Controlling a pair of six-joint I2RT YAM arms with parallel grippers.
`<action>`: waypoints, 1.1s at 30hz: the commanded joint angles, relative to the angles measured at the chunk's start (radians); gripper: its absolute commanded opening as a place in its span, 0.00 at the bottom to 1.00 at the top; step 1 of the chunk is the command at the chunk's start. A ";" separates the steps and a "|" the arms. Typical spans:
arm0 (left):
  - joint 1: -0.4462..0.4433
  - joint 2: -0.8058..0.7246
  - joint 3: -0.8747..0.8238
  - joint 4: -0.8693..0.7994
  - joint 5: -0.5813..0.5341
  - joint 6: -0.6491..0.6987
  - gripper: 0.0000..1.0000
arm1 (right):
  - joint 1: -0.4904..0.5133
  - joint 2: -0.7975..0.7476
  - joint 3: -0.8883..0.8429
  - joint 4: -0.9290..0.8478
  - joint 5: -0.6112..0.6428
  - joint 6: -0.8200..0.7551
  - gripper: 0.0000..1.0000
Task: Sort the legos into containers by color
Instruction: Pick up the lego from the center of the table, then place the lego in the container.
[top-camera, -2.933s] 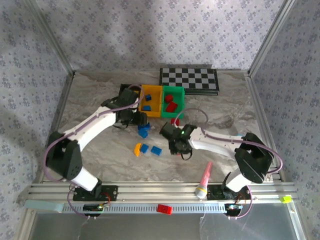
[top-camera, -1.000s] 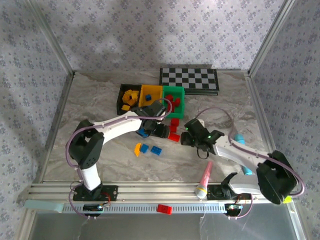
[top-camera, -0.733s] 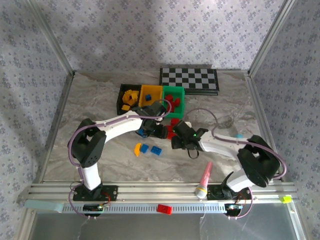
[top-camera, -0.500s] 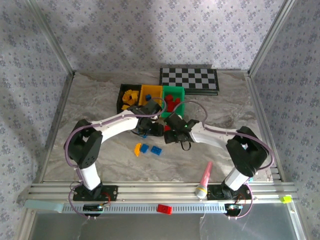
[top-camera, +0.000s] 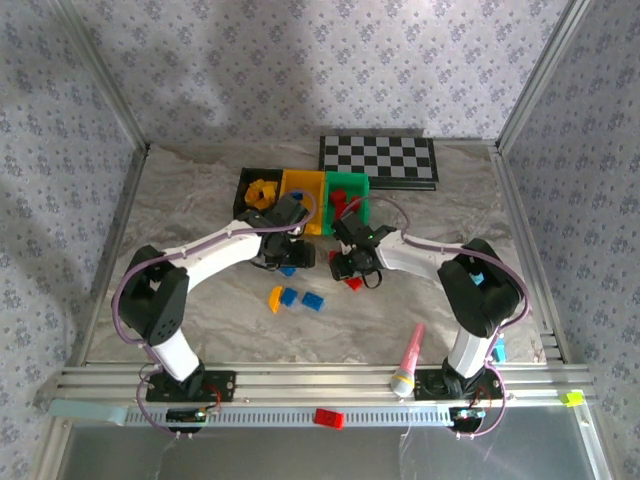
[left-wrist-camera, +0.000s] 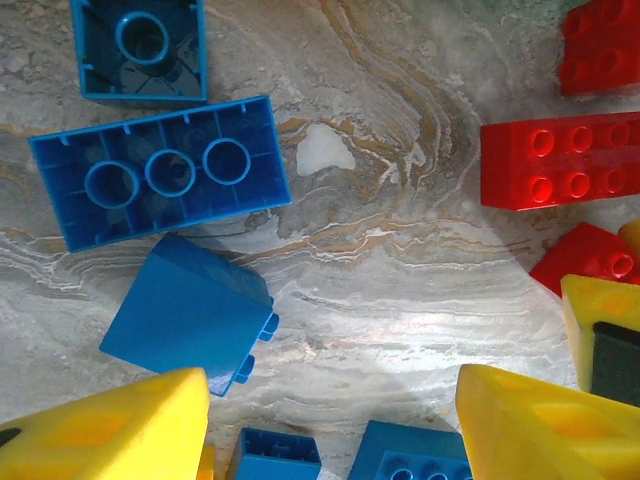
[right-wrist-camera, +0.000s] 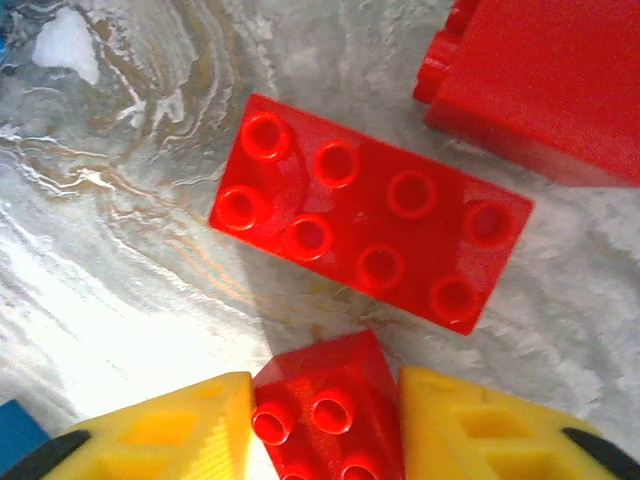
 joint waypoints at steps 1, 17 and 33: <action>0.006 -0.035 -0.007 -0.003 -0.016 -0.010 0.66 | 0.024 0.009 -0.034 -0.071 -0.006 -0.004 0.41; 0.028 -0.096 -0.067 0.022 -0.026 0.008 0.66 | 0.098 -0.007 -0.025 -0.177 0.085 0.059 0.50; 0.051 -0.200 -0.156 0.035 -0.022 0.022 0.66 | 0.125 -0.237 0.127 -0.224 0.295 0.083 0.20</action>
